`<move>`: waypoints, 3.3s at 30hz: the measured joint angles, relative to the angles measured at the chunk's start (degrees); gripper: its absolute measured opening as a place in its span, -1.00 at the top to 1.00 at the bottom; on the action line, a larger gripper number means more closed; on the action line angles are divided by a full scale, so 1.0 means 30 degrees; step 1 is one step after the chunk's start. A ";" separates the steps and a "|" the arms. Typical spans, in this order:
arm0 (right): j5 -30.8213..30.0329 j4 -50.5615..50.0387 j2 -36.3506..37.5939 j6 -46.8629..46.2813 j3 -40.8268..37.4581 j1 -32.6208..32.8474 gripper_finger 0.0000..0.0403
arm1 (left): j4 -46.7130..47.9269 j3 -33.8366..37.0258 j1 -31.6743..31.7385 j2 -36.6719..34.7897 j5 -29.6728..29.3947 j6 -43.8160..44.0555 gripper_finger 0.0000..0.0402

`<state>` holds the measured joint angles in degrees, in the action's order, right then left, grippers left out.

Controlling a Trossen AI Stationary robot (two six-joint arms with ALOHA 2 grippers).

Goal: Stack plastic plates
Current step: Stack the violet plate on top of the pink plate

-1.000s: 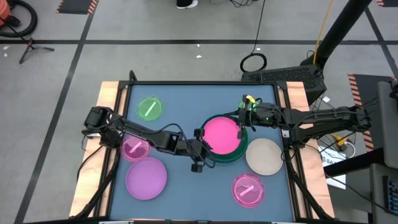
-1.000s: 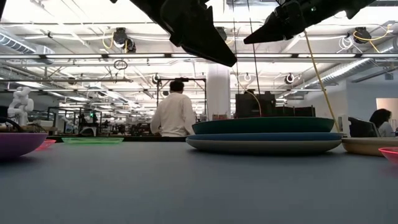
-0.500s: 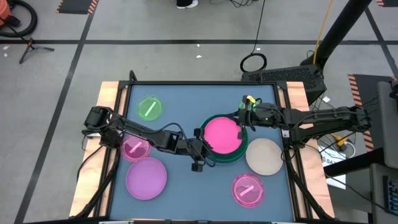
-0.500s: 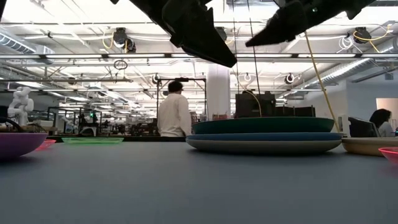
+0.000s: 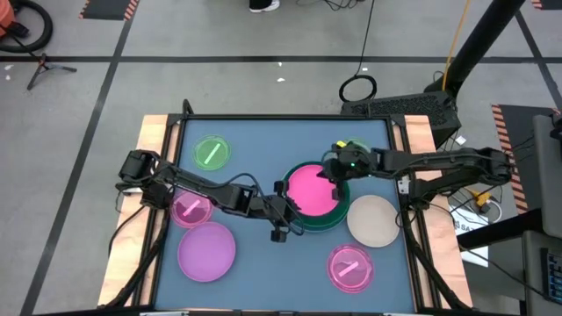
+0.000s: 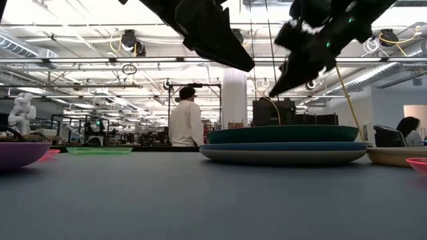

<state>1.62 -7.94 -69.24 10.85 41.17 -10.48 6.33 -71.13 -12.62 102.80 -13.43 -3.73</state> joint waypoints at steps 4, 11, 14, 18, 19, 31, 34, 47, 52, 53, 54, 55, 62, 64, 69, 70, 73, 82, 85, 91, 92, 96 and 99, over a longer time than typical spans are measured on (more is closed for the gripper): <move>-0.1100 0.0271 -0.1147 0.1528 0.0000 -0.0651 0.97 | 0.0490 0.0000 0.0000 0.0000 0.0000 -0.0004 0.46; -0.3586 0.0058 -0.0795 0.1142 0.0000 -0.1341 0.97 | 0.4419 0.0000 0.0027 0.0007 -0.0017 0.0770 0.46; -0.3538 -0.0051 -0.0384 0.0864 0.0000 -0.1384 0.97 | 0.6686 0.0000 0.0073 -0.0070 -0.0019 0.1396 0.46; -0.3538 -0.0156 0.0251 0.0541 0.0000 -0.1384 0.97 | 1.0593 -0.0700 0.0095 -0.0226 -0.0007 0.2535 0.46; -0.3530 -0.0156 0.0382 0.0493 0.0000 -0.1360 0.97 | 1.1961 -0.1084 0.0095 -0.0254 -0.0007 0.2827 0.46; -0.3455 -0.0483 0.1423 -0.0894 0.0000 -0.1340 0.97 | 1.8363 -0.0789 -0.1685 -0.0321 0.0408 0.3482 0.46; -0.2849 -0.0534 0.1432 -0.0900 0.0000 -0.1340 0.97 | 1.8177 -0.0299 -0.2197 -0.0321 0.1273 0.4084 0.46; -0.1461 -0.0187 0.1432 -0.0739 0.0000 -0.1347 0.97 | 1.8361 -0.0015 -0.3137 -0.0321 0.2478 0.5318 0.25; -0.1461 -0.0178 0.1439 -0.0741 0.0000 -0.1347 0.97 | 1.8286 0.0081 -0.3837 -0.0321 0.2106 0.4166 0.05; -0.1461 -0.0178 0.1440 -0.0741 0.0000 -0.1347 0.97 | 1.8286 0.0203 -0.3984 -0.0321 0.2098 0.4044 0.04; -0.1461 -0.0178 0.1437 -0.0741 0.0000 -0.1347 0.97 | 1.8300 0.0369 -0.4136 -0.0321 0.2098 0.3956 0.03; -0.1461 -0.0178 0.1440 -0.0741 0.0000 -0.1347 0.97 | 1.8287 0.0591 -0.4269 -0.0321 0.2098 0.3955 0.03; -0.1461 -0.0178 0.1433 -0.0748 0.0000 -0.1347 0.97 | 1.7734 0.2561 -0.4902 -0.0321 0.2097 0.4494 0.03; -0.1461 -0.0175 0.1440 -0.0741 0.0000 -0.1347 0.97 | 1.7545 0.2901 -0.4981 -0.0321 0.2138 0.4626 0.03; -0.1469 -0.0163 0.1440 -0.0742 0.0000 -0.1347 0.97 | 1.6403 0.3486 -0.5021 -0.0321 0.2536 0.4656 0.04; -0.1469 -0.0163 0.1440 -0.0748 0.0000 -0.1347 0.97 | 1.6295 0.3568 -0.5051 -0.0321 0.2556 0.4649 0.07; -0.1476 -0.0163 0.1440 -0.0749 0.0000 -0.1347 0.97 | 1.5981 0.3782 -0.5071 -0.0324 0.2541 0.4457 0.22; -0.1491 -0.0156 0.1436 -0.0948 0.0000 -0.1347 0.97 | 1.6247 0.3716 -0.5012 -0.0415 0.2525 0.4277 0.79; -0.1491 -0.0161 0.1440 -0.0938 0.0000 -0.1347 0.97 | 1.6535 0.3238 -0.4964 -0.0369 0.2613 0.4209 0.87; -0.1491 -0.0163 0.1440 -0.0923 0.0000 -0.1347 0.97 | 1.6366 0.2525 -0.4611 -0.1252 0.2679 0.4125 0.91; -0.1491 -0.0163 0.1432 -0.0916 0.0000 -0.1347 0.97 | 1.6258 0.2521 -0.4535 -0.1573 0.2615 0.4219 0.91; -0.1491 -0.0163 0.1440 -0.0945 0.0000 -0.1347 0.97 | 1.6044 0.2521 -0.4125 -0.3164 0.1839 0.4717 0.92; -0.1496 -0.0163 0.1440 -0.0953 0.0000 -0.1347 0.97 | 1.5838 0.2521 -0.3778 -0.4492 0.0749 0.4989 0.92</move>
<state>-2.87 -8.43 -64.93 7.99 41.17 -14.52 53.84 -63.57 -23.96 89.33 -11.18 11.24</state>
